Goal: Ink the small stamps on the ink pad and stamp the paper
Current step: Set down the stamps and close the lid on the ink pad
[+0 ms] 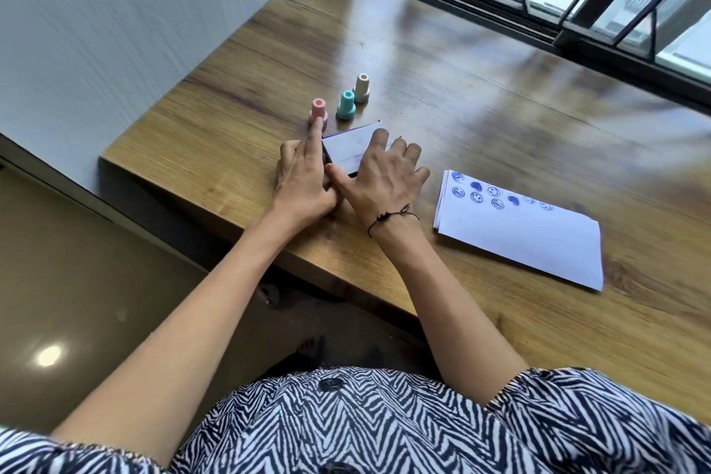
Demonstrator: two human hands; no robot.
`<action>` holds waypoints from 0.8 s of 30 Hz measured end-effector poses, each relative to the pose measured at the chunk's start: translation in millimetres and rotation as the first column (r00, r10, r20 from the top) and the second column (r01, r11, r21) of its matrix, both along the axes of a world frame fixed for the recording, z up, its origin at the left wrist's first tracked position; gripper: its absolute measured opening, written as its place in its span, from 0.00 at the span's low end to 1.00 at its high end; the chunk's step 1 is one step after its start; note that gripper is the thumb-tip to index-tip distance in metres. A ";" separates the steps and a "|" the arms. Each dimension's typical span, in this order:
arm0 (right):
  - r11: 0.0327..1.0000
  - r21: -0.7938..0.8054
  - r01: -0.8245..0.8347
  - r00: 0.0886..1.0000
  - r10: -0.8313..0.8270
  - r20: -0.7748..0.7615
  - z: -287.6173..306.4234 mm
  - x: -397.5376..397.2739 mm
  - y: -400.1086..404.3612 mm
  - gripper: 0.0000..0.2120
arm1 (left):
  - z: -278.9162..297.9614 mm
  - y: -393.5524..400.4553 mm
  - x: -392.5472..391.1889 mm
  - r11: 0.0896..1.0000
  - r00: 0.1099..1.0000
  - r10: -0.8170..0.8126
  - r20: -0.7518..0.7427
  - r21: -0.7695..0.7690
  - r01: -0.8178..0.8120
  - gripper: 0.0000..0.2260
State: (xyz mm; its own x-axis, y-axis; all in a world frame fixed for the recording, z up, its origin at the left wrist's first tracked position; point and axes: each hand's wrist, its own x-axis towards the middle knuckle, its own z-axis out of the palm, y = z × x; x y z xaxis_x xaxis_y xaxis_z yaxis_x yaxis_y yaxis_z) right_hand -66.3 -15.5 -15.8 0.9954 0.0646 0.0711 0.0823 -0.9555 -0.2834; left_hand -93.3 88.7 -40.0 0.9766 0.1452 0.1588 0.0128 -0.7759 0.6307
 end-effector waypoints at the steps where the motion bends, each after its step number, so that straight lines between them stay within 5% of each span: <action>1: 1.000 0.004 0.003 1.000 -0.003 -0.002 -0.4 0.2 0.0 0.37 | 0.1 0.1 -0.1 1.000 1.000 0.003 -0.002 0.000 -0.003 0.37; 24: 0.999 -0.041 -0.018 0.996 0.015 -0.086 1.8 1.3 1.4 0.36 | 0.9 1.6 0.9 0.999 0.999 -0.032 -0.002 0.029 0.032 0.38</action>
